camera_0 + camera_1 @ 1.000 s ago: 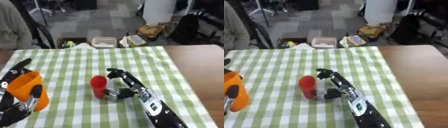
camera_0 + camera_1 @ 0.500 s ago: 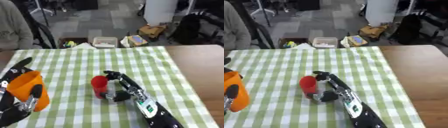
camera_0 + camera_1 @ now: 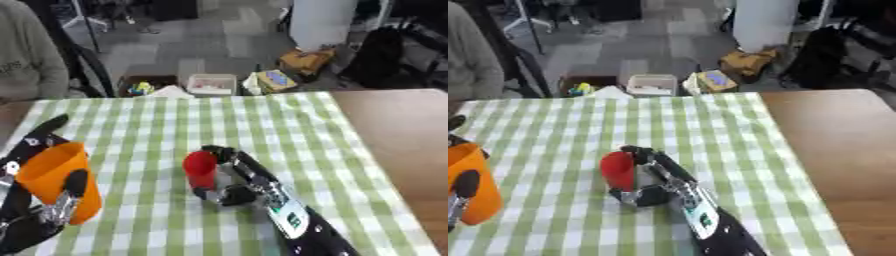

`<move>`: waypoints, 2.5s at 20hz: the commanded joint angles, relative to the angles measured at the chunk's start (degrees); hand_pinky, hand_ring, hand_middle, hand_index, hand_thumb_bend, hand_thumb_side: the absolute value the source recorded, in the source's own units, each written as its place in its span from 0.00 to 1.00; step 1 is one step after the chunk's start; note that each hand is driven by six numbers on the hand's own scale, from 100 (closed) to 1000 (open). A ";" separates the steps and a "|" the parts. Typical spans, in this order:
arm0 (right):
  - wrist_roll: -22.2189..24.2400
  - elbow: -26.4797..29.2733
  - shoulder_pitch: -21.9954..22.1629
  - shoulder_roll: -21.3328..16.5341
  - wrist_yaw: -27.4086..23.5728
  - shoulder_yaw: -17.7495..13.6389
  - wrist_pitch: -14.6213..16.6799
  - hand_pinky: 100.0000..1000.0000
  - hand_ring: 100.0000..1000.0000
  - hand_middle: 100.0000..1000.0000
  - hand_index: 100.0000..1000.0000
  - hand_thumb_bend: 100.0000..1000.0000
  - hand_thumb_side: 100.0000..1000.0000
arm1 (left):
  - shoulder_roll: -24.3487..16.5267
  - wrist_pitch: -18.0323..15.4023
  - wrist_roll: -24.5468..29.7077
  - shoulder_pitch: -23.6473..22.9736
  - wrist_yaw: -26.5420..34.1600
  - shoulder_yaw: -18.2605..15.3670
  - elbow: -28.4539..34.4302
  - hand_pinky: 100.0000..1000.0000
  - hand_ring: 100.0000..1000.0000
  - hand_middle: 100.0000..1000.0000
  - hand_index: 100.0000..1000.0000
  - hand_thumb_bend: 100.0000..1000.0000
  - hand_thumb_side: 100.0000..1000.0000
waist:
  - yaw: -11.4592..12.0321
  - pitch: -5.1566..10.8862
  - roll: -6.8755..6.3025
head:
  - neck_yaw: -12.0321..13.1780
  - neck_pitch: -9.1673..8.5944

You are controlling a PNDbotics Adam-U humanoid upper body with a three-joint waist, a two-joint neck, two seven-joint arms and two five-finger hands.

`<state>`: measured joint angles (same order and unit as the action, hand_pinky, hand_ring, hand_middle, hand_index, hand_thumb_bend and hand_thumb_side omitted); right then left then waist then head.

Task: Pour the contents of one cup into another cup.

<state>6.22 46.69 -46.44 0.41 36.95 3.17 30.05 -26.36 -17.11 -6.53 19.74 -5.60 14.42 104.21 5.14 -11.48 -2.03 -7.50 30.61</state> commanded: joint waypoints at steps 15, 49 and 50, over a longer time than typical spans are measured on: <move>-4.69 -2.35 -1.40 3.36 4.45 -1.24 -0.47 0.70 0.53 0.40 0.79 0.29 0.34 | -0.42 0.29 1.58 2.01 1.16 0.83 2.56 0.00 0.24 0.47 0.93 0.00 0.45 | 0.93 0.95 -0.89 | -0.92 0.39; -6.25 4.65 -0.26 2.93 -0.38 4.69 -0.34 0.35 0.15 0.05 0.44 0.00 0.00 | -10.63 0.29 4.40 6.20 5.76 2.25 10.38 0.00 0.16 0.39 0.79 0.00 0.34 | 0.50 1.88 -0.42 | -2.39 -0.25; -5.66 4.98 0.12 3.04 -0.74 5.17 -0.24 0.35 0.15 0.05 0.44 0.00 0.00 | -11.17 0.00 4.51 6.60 5.99 2.34 10.38 0.00 0.16 0.38 0.79 0.00 0.33 | 0.39 1.88 -0.40 | -2.38 -0.31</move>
<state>-0.12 50.04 -45.49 3.78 36.96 7.75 29.60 -35.24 -16.57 -2.15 25.46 -0.06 16.99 113.53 5.48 -10.64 -2.31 -9.74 30.67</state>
